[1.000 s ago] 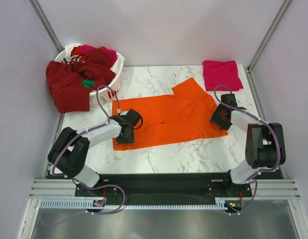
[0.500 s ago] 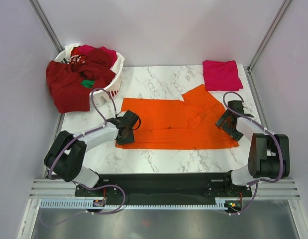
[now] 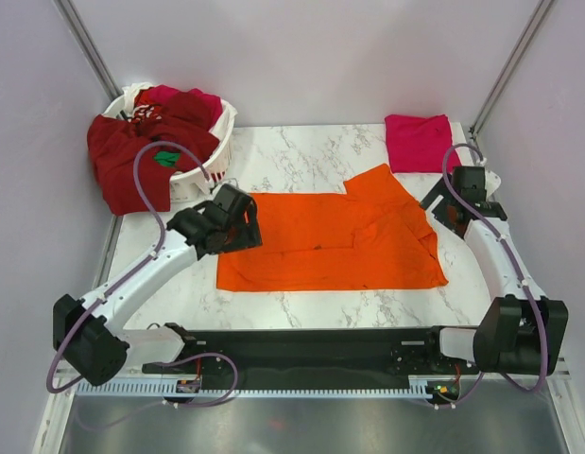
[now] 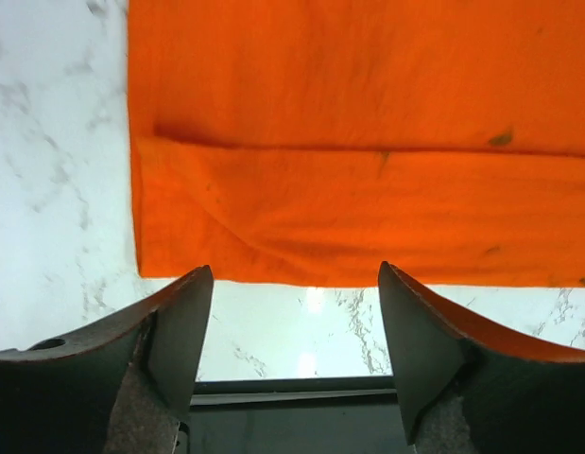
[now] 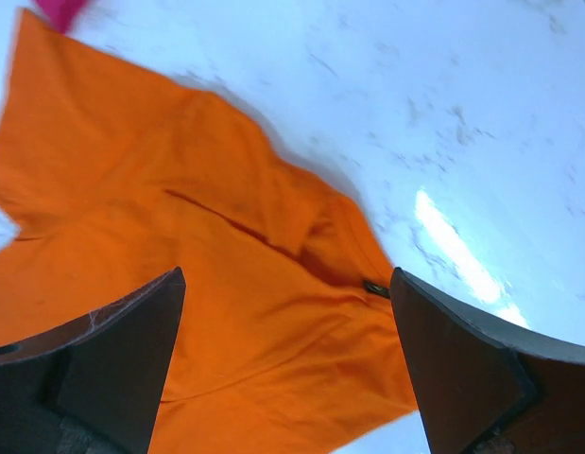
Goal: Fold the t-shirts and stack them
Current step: Fold the tshirt
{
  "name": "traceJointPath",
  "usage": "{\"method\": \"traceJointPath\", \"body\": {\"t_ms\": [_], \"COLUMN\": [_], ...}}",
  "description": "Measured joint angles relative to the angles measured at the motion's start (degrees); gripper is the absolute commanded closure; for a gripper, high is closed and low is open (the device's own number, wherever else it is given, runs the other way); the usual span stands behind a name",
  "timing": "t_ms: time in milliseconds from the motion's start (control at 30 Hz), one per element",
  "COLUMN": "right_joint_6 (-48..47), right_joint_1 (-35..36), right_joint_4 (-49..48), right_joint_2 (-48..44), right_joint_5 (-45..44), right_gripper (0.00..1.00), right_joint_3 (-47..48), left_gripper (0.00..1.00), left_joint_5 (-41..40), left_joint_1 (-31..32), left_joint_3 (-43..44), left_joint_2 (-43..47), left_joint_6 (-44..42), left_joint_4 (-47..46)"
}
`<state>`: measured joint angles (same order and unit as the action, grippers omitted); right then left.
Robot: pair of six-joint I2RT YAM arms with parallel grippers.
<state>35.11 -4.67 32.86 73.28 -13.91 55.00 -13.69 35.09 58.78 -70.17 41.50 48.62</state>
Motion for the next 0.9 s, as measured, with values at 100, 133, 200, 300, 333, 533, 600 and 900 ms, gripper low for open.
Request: {"method": "traceJointPath", "body": {"t_ms": [100, 133, 200, 300, 333, 533, 600, 900], "right_joint_6": [-1.3, -2.0, -3.0, -4.1, -4.3, -6.4, -6.9, -8.5], "right_joint_1": [1.1, 2.0, 4.3, 8.2, 9.2, 11.0, 11.0, 12.2], "right_joint_4": [-2.4, -2.3, -2.9, -4.5, -5.0, -4.7, -5.0, -3.2], "right_joint_2": [1.4, 3.3, 8.7, 18.1, 20.9, 36.0, 40.4, 57.2], "right_joint_5": [4.0, 5.5, 7.9, 10.6, 11.3, 11.1, 10.4, 7.0], "right_gripper": [0.02, 0.02, 0.02, 0.05, 0.06, 0.09, 0.11, 0.21], "right_joint_3": [2.9, 5.0, 10.0, 18.2, 20.6, 34.5, 38.7, 54.7], "left_gripper": [0.21, 0.21, 0.21, 0.20, 0.20, 0.19, 0.19, 0.19], "left_joint_5": [-3.5, -4.3, -5.6, -7.7, -8.7, -11.9, -12.3, -13.3], "left_joint_1": [-0.4, -0.6, -0.7, -0.7, -0.7, -0.8, -0.9, -1.0], "left_joint_3": [7.3, 9.5, 13.0, 15.1, 15.3, 8.8, 4.9, -4.9], "left_joint_2": [-2.8, -4.2, -6.7, -7.3, -6.8, 4.0, 9.0, 18.1], "left_joint_6": [-3.3, -4.7, -7.5, -11.4, -12.6, -16.6, -17.1, -17.5], "left_joint_4": [0.9, 1.3, 1.6, 2.3, 2.3, 1.9, 2.2, 0.4]}}
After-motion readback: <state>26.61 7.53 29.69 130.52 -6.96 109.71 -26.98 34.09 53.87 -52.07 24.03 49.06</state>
